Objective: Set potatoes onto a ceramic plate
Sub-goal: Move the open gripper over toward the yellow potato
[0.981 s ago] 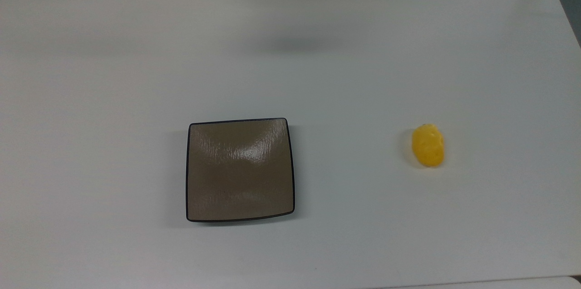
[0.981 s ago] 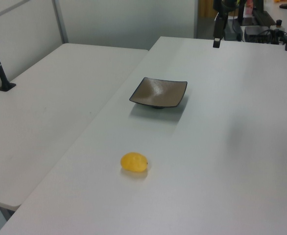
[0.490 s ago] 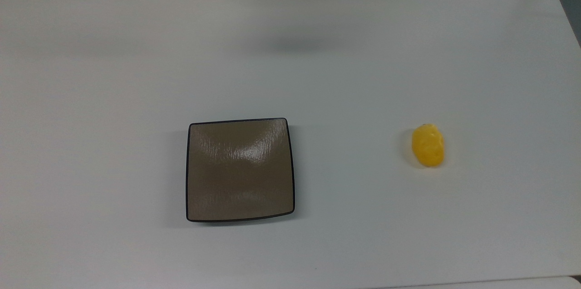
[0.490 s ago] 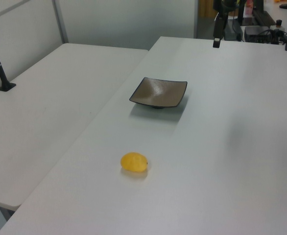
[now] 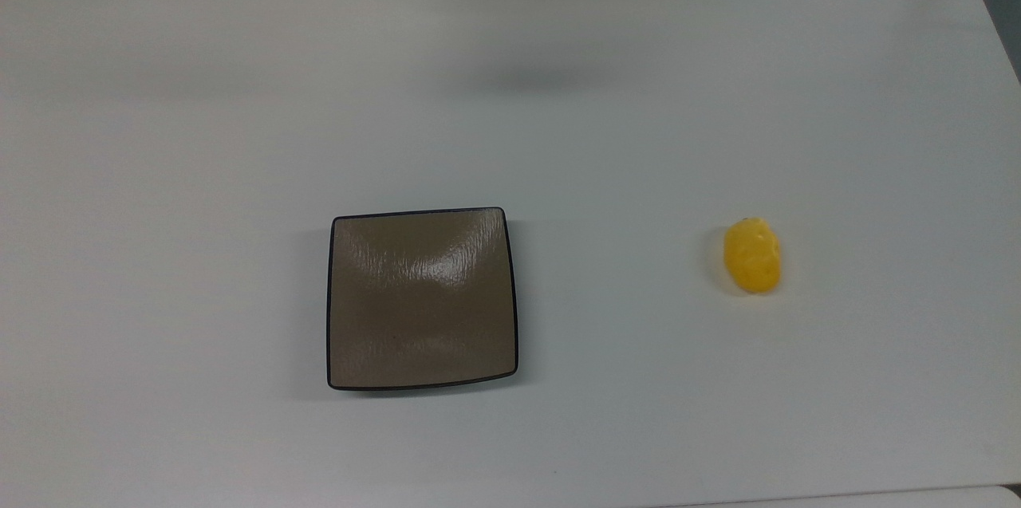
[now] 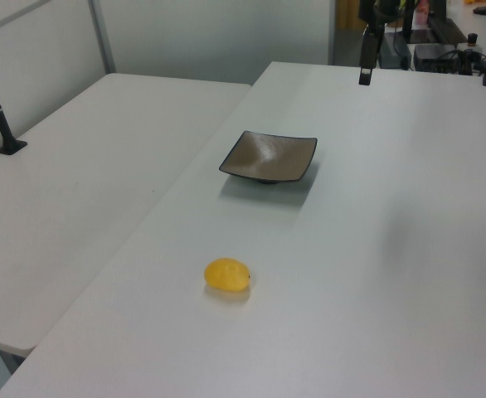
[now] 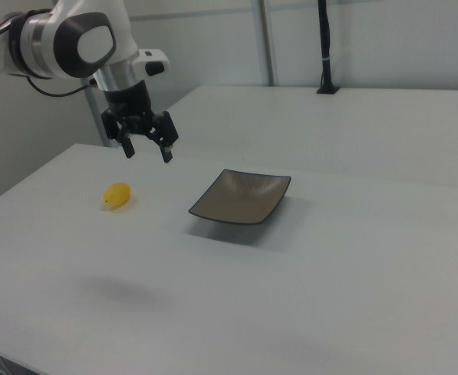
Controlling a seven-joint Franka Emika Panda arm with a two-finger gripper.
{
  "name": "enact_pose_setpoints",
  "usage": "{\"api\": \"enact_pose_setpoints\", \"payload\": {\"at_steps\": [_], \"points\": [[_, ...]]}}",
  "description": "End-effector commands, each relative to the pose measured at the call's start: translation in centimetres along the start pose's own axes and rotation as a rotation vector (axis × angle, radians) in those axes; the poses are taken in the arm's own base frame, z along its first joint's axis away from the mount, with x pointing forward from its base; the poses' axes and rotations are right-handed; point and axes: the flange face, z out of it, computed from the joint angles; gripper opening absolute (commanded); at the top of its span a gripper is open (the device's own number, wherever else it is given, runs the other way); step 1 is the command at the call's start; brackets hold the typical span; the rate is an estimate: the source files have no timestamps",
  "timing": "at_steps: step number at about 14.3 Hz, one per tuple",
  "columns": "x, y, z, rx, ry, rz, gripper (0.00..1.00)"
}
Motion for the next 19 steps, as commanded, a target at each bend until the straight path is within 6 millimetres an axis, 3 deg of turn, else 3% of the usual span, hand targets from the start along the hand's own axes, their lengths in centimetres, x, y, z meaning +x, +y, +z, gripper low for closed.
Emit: {"api": "enact_pose_setpoints", "payload": {"at_steps": [1, 2, 6, 9, 14, 19], "points": [[2.2, -4.5, 0.6, 0.022, 0.004, 0.05, 1.0], [3.0, -6.7, 1.2, 0.021, -0.016, 0.082, 1.0], [4.5, -12.5, 0.1, 0.033, 0.003, 0.097, 1.0], [7.1, -15.8, 0.4, 0.055, 0.035, 0.152, 1.0], [10.1, -21.2, 3.7, 0.111, 0.144, 0.222, 1.0], [11.6, -24.4, 7.0, 0.14, 0.21, 0.199, 1.0]]}}
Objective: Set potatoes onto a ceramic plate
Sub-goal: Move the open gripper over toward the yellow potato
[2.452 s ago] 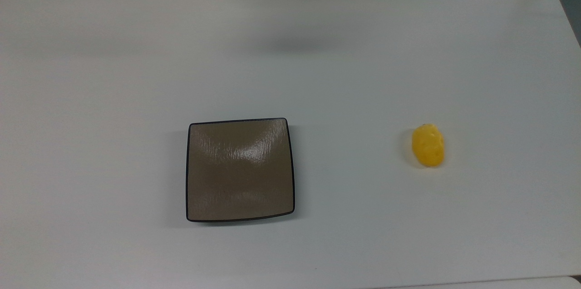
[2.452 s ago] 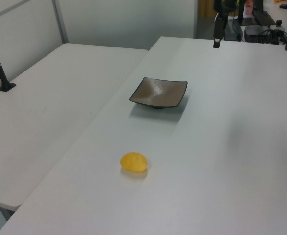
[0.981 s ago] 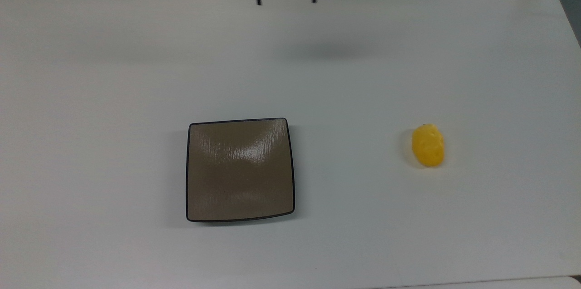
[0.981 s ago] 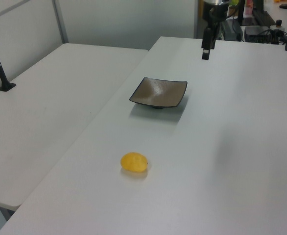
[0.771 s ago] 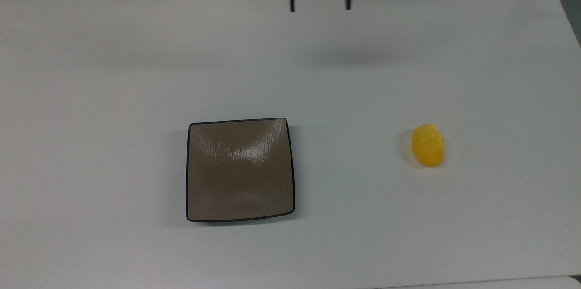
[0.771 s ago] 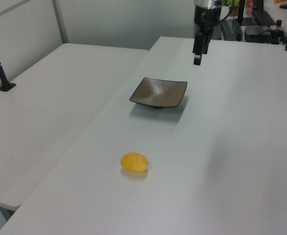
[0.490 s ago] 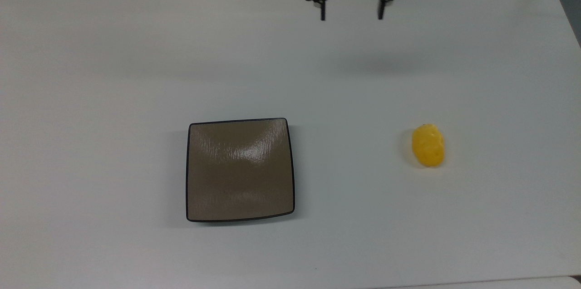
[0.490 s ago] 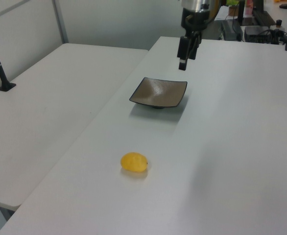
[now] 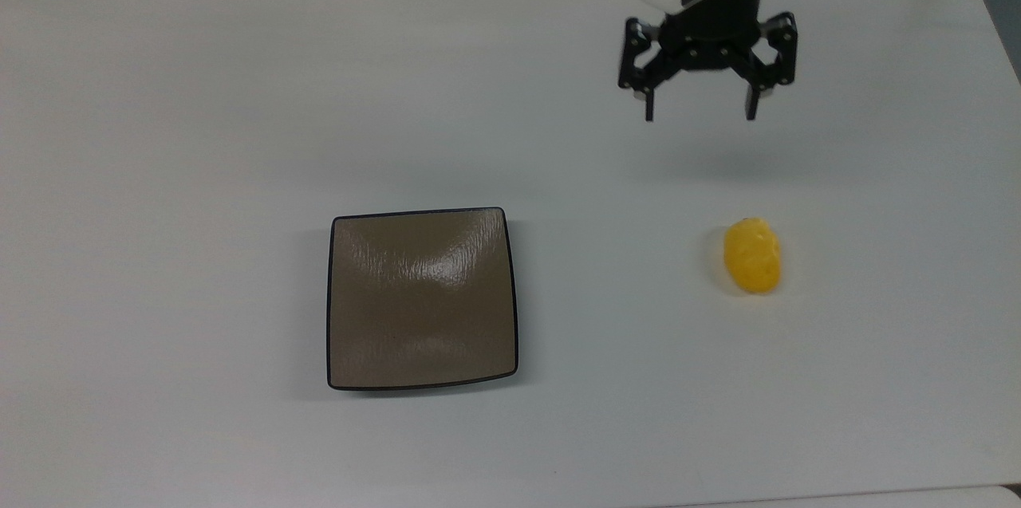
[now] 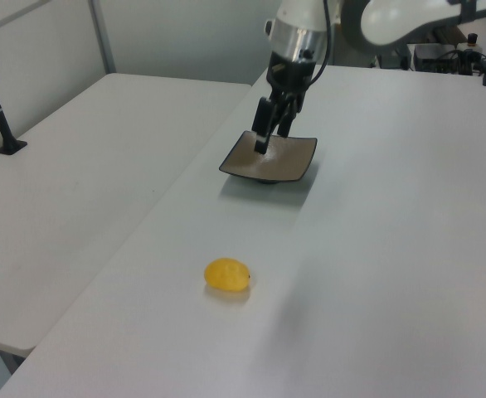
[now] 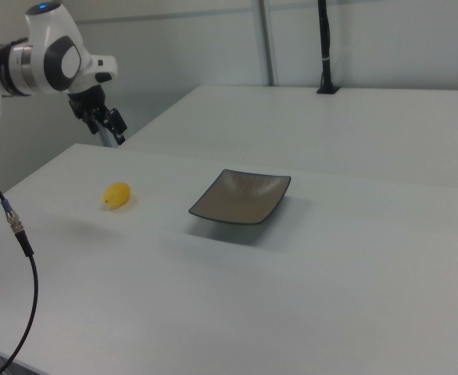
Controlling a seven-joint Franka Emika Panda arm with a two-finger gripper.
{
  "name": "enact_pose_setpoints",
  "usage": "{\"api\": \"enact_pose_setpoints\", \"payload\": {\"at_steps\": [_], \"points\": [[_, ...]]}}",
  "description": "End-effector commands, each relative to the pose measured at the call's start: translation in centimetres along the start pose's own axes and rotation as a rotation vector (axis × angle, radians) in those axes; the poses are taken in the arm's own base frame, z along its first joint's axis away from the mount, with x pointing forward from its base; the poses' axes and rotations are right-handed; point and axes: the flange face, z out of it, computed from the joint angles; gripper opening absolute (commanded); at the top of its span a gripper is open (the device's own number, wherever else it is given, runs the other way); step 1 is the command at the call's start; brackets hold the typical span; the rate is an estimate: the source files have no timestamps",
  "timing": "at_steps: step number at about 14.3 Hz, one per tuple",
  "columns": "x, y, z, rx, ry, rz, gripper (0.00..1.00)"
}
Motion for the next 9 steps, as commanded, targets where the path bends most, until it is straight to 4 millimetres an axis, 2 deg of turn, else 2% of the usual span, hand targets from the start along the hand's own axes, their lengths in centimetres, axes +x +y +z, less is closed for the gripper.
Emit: {"api": "enact_pose_setpoints", "payload": {"at_steps": [1, 4, 6, 8, 9], "points": [[0.4, -2.3, 1.9, 0.033, 0.04, 0.002, 1.0], [-0.5, -5.2, 4.4, 0.04, 0.056, -0.045, 1.0], [-0.6, -7.3, 7.2, 0.034, 0.076, -0.033, 1.0], [-0.7, -8.1, 9.9, 0.025, 0.12, -0.017, 1.0], [-1.3, -9.1, 11.6, 0.018, 0.128, -0.037, 1.0]]}}
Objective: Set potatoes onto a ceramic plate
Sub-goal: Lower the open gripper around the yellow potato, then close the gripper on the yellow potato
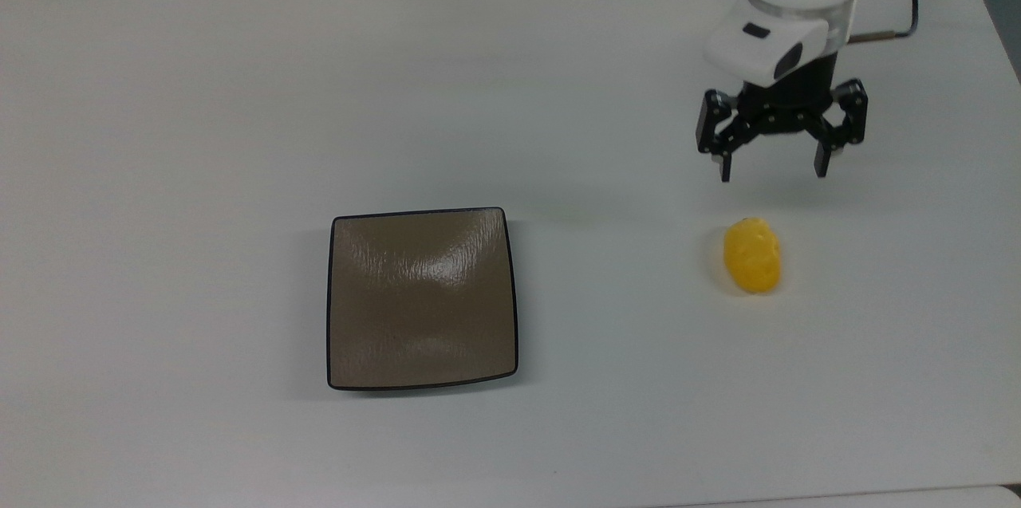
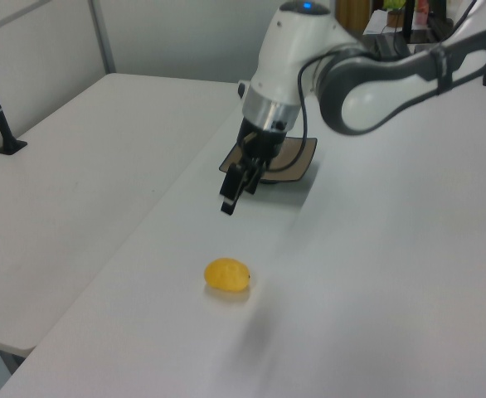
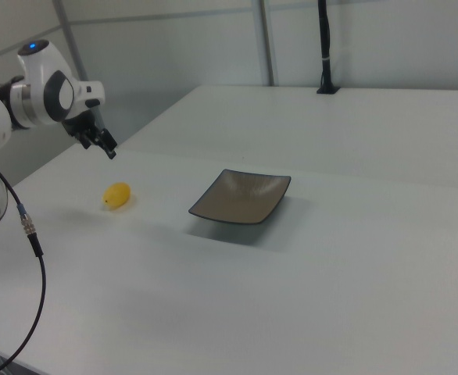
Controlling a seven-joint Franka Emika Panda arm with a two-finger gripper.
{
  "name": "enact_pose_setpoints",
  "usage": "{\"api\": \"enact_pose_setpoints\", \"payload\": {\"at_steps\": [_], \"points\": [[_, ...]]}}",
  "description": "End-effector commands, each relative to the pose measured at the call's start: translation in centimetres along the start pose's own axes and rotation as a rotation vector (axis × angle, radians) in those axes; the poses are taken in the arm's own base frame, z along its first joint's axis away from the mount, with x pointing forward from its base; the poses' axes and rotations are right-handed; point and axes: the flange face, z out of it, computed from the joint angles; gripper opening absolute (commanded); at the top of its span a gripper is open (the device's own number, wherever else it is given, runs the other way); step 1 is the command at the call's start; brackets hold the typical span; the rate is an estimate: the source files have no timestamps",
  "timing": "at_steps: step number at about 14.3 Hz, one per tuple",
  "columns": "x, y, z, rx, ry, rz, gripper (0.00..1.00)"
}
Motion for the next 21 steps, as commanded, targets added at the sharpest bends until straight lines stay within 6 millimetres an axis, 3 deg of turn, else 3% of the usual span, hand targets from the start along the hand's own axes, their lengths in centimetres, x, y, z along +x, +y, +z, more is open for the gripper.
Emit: {"api": "enact_pose_setpoints", "payload": {"at_steps": [1, 11, 21], "points": [[-0.6, -2.1, 3.8, -0.018, 0.056, -0.014, 1.0], [-2.5, -2.5, 11.2, -0.045, 0.101, -0.037, 1.0], [-4.2, -1.9, 16.4, -0.082, 0.092, -0.082, 1.0]]}}
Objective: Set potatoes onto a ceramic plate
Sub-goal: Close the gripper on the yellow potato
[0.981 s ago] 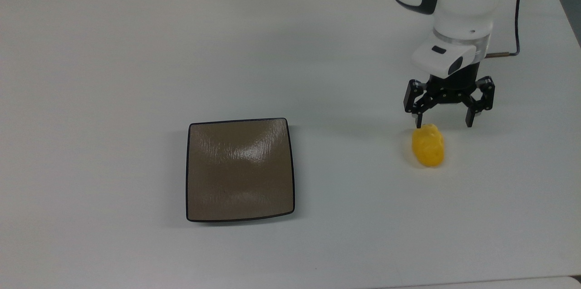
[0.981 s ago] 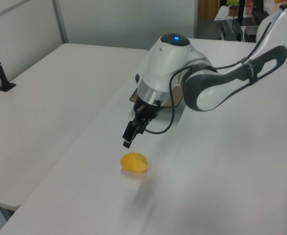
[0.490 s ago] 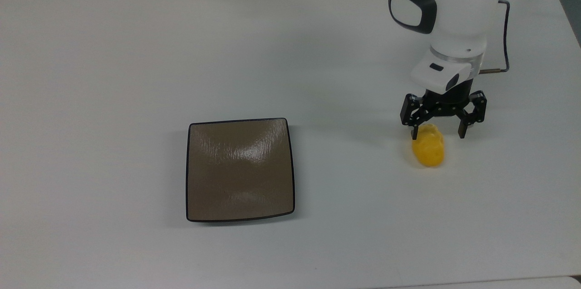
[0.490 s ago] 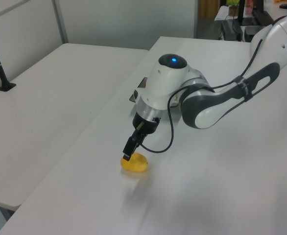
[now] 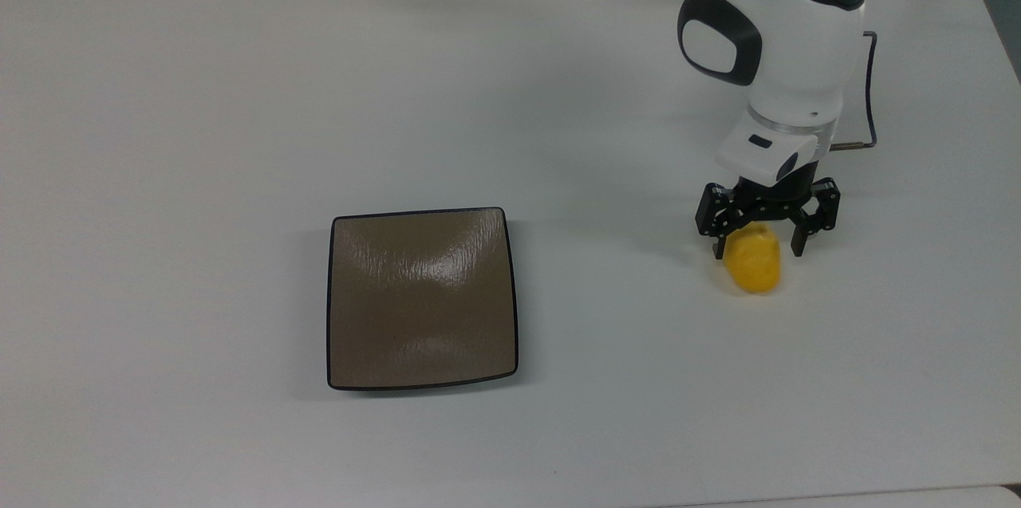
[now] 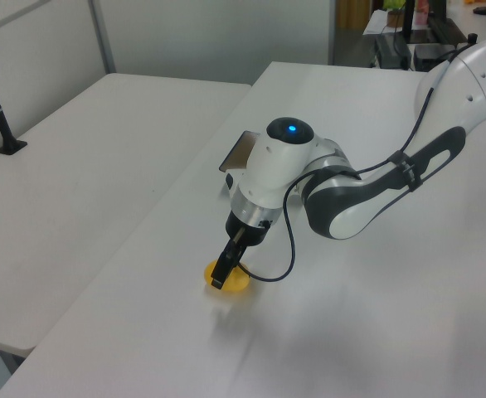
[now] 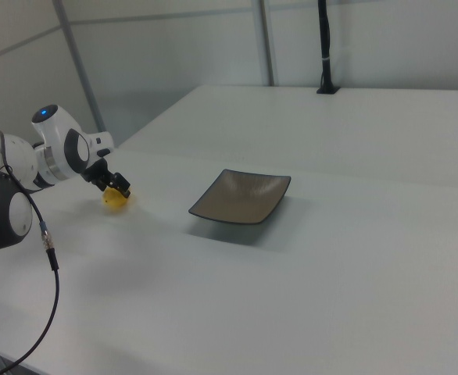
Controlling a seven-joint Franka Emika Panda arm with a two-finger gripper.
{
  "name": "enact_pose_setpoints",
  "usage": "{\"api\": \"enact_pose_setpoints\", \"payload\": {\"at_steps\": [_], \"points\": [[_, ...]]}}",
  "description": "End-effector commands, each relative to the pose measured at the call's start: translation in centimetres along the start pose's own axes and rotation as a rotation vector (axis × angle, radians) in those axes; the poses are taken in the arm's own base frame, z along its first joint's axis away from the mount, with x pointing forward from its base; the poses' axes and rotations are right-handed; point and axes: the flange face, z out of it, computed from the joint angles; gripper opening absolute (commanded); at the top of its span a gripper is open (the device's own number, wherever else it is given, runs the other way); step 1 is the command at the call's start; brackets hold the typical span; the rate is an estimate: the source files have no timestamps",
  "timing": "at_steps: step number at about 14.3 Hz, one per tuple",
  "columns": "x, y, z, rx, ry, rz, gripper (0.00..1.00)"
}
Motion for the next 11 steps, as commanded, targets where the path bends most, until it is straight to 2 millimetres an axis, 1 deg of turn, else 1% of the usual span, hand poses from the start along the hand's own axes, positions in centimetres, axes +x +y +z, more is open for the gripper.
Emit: {"api": "enact_pose_setpoints", "payload": {"at_steps": [1, 2, 3, 4, 5, 6, 7, 8, 9, 11], "points": [[-0.19, -0.5, 1.12, 0.005, 0.033, 0.007, 0.98], [-0.26, -0.5, 1.26, 0.006, 0.033, 0.007, 0.92], [-0.21, -0.39, 1.28, 0.006, 0.032, 0.008, 0.84], [-0.14, -0.29, 1.28, 0.006, 0.034, 0.009, 0.71], [-0.14, -0.29, 1.28, 0.006, 0.034, 0.011, 0.55], [-0.12, -0.26, 1.29, 0.007, 0.033, 0.012, 0.35], [-0.16, -0.21, 1.35, 0.007, 0.031, 0.012, 0.2], [-0.22, -0.18, 1.42, 0.009, 0.026, 0.018, 0.11], [-0.32, -0.08, 1.39, 0.004, 0.014, 0.023, 0.11], [-0.76, -0.1, 1.46, -0.007, -0.002, 0.018, 0.04]]}}
